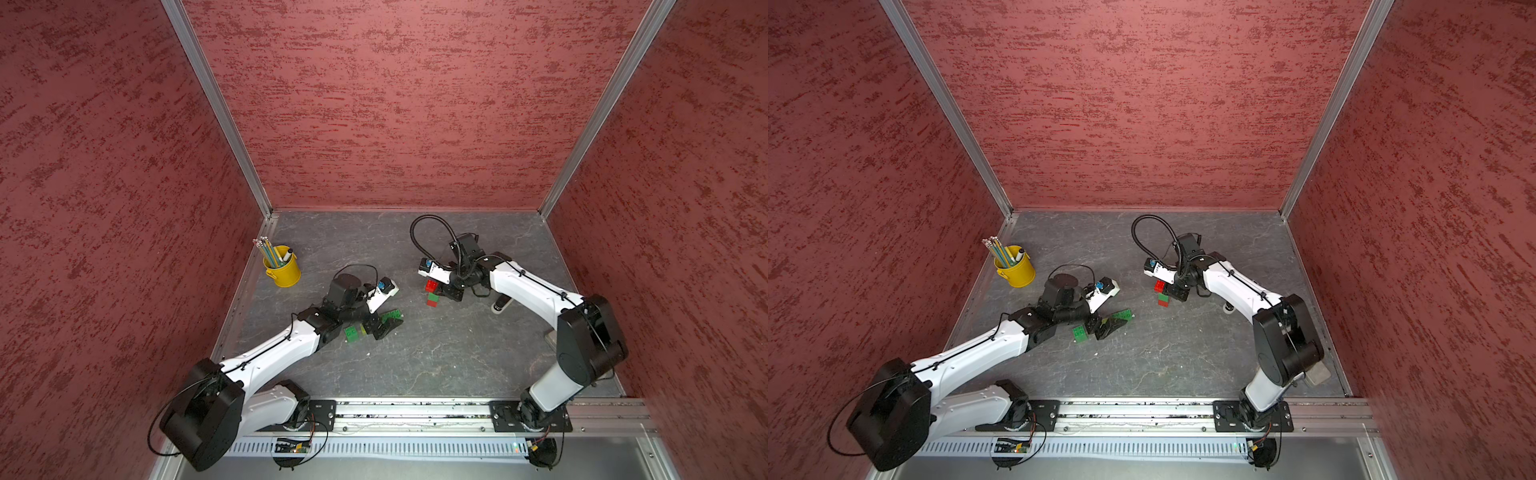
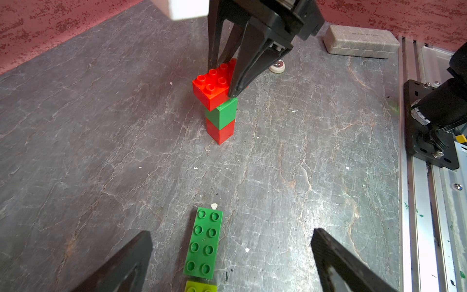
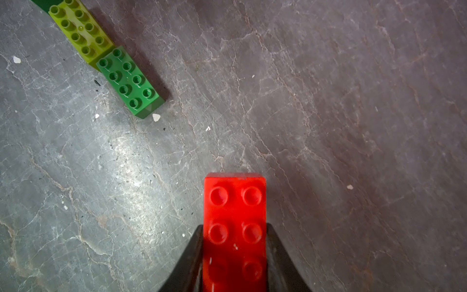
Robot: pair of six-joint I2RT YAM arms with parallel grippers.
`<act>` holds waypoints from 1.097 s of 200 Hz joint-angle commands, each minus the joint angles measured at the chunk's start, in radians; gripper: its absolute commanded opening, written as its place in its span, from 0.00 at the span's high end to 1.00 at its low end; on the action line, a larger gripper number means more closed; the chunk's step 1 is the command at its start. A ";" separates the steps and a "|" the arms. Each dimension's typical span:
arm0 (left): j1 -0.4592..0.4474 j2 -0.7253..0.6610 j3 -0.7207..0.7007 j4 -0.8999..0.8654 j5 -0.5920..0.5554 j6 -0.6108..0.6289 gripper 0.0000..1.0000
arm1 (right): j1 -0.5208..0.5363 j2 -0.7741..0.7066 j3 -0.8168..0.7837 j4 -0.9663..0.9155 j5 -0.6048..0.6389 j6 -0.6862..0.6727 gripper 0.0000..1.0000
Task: Assemble a spoon with lego
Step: Assemble the lego brick with the lego brick.
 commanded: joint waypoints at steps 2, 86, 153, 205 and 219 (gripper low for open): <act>-0.002 0.005 0.004 0.018 0.018 -0.002 0.00 | -0.001 0.009 -0.010 -0.001 0.003 -0.003 0.78; -0.002 0.000 0.000 0.019 0.015 -0.001 0.00 | -0.001 0.029 -0.009 0.006 0.009 0.000 0.78; -0.002 0.000 0.002 0.018 0.013 -0.002 0.00 | 0.003 0.036 -0.012 0.006 0.024 -0.002 0.78; -0.002 -0.006 0.000 0.016 0.011 0.000 0.00 | 0.007 0.063 -0.007 -0.008 0.054 0.002 0.77; -0.002 -0.006 0.000 0.013 0.009 0.001 0.00 | 0.007 0.065 -0.006 -0.017 0.054 0.001 0.77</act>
